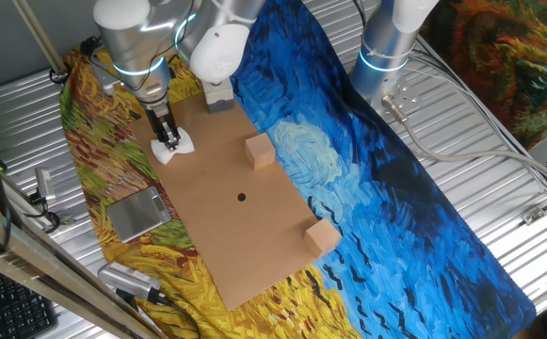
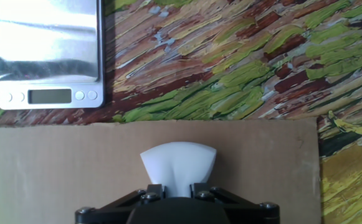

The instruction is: Clean the tabletop with a sponge

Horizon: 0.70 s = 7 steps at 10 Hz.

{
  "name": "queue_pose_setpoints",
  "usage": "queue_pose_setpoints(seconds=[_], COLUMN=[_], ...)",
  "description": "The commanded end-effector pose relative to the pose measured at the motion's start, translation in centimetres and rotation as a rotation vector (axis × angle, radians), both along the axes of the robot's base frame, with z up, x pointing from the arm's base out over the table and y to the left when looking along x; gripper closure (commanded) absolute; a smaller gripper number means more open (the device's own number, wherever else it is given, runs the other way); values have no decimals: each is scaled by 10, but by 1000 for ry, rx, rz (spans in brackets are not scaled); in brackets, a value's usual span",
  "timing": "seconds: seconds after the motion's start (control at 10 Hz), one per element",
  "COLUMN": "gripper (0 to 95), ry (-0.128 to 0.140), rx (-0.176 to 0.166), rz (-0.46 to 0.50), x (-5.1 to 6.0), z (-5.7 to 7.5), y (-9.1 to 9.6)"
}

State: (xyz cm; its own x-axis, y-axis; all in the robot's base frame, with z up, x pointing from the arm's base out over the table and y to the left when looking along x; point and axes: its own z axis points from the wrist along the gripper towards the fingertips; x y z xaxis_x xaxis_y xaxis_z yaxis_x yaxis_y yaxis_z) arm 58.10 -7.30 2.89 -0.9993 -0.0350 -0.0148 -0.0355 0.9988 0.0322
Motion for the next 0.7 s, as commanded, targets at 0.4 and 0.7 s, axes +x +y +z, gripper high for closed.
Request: queue_pose_setpoints(seconds=[0.4,0.7], gripper=[950,950], ry=[3,1], rx=[0,-3], rz=[-7,-19], x=[1,1], z=[3,1], y=[6,12])
